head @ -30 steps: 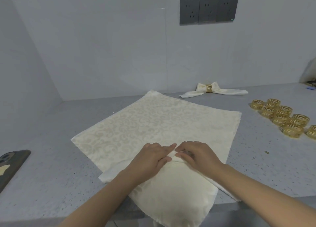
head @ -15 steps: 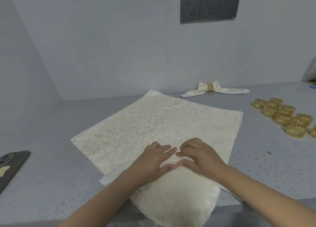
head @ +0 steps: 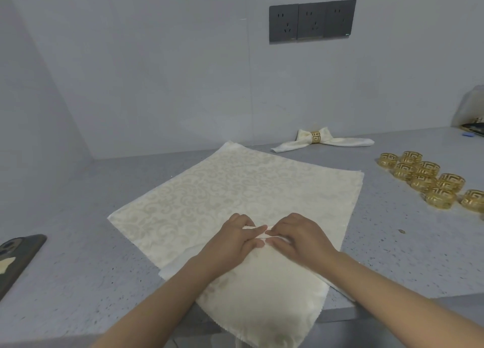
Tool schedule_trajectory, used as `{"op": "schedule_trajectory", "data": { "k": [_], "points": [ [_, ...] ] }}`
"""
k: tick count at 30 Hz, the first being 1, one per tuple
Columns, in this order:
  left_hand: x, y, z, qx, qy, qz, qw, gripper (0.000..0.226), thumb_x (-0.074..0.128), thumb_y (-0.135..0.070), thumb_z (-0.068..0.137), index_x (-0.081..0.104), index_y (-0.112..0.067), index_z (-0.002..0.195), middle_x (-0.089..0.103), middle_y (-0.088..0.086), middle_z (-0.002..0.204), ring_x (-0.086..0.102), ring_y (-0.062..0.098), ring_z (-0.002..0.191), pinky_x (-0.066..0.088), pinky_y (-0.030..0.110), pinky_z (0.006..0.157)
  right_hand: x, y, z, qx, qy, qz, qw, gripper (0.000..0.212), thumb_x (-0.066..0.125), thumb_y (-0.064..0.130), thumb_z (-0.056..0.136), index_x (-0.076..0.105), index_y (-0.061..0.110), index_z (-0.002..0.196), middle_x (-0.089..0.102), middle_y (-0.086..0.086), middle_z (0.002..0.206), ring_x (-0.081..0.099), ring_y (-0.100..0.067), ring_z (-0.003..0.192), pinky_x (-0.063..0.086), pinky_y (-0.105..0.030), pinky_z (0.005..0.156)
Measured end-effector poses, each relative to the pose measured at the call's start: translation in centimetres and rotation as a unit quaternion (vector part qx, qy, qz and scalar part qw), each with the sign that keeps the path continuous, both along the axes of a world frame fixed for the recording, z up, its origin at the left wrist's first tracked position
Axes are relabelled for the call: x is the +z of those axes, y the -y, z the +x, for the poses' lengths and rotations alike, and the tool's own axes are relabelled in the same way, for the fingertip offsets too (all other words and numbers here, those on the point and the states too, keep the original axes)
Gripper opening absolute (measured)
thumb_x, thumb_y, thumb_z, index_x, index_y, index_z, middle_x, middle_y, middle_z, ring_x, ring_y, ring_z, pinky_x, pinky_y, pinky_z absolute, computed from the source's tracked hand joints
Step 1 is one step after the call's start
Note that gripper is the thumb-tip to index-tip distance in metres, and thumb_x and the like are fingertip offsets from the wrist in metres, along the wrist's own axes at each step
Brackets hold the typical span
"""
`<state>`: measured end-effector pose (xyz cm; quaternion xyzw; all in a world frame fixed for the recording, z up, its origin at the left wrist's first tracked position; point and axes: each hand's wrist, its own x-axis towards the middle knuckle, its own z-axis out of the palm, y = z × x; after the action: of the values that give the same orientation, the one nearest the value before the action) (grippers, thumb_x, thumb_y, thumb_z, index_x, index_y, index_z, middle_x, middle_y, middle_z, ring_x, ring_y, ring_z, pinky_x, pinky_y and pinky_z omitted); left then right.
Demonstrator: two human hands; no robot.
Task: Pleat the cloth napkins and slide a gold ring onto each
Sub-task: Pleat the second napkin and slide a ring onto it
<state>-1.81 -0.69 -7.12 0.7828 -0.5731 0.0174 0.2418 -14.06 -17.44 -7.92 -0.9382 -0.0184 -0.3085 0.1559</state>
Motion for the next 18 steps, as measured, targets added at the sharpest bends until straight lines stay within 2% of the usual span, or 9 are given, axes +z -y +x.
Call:
{"op": "schedule_trajectory", "data": {
  "k": [3,6,9,13,18],
  "points": [
    [0.1,0.5,-0.4,0.013,-0.029,-0.030,0.999,0.032,0.055,-0.023,0.095,0.061,-0.021,0.127,0.053,-0.001,0.097,0.038,0.009,0.096,0.028,0.007,0.086,0.2,-0.1,-0.1,-0.011,-0.019,0.048,0.999,0.030,0.056,0.045,0.085,0.075,0.024,0.092,0.072,0.010,0.082,0.064,-0.016,0.079,0.048,-0.022,0.065],
    [0.6,1.0,-0.6,0.024,-0.066,-0.052,0.996,0.030,0.055,-0.018,0.095,0.062,-0.021,0.125,0.050,-0.005,0.090,0.043,0.012,0.097,0.028,0.004,0.085,0.9,0.2,-0.5,-0.013,-0.063,0.115,0.991,0.021,0.063,0.033,0.088,0.073,0.025,0.105,0.070,0.011,0.097,0.057,-0.007,0.092,0.037,-0.009,0.079],
    [1.1,2.0,-0.6,0.029,-0.070,-0.063,0.995,0.030,0.055,-0.017,0.095,0.063,-0.019,0.124,0.053,-0.004,0.091,0.044,0.013,0.100,0.028,0.004,0.087,2.1,0.9,-1.8,-0.015,-0.079,0.185,0.979,0.022,0.058,0.033,0.092,0.069,0.029,0.111,0.064,0.020,0.106,0.054,0.002,0.101,0.040,-0.012,0.090],
    [1.4,4.4,-0.3,0.025,-0.045,-0.077,0.996,0.030,0.054,-0.018,0.096,0.062,-0.014,0.125,0.055,-0.001,0.097,0.044,0.016,0.105,0.025,0.004,0.087,3.2,3.8,-4.1,-0.090,-0.096,0.185,0.974,0.027,0.048,0.039,0.096,0.065,0.034,0.116,0.060,0.023,0.113,0.051,0.006,0.104,0.036,-0.010,0.085],
    [1.2,9.5,-1.3,0.010,-0.001,-0.117,0.993,0.030,0.056,-0.017,0.095,0.064,-0.012,0.122,0.060,0.008,0.099,0.047,0.025,0.102,0.027,0.014,0.086,3.9,9.4,-7.6,-0.196,-0.092,0.166,0.962,0.028,0.050,0.033,0.096,0.065,0.027,0.119,0.064,0.009,0.118,0.057,-0.009,0.105,0.041,-0.021,0.082]
  ]
}}
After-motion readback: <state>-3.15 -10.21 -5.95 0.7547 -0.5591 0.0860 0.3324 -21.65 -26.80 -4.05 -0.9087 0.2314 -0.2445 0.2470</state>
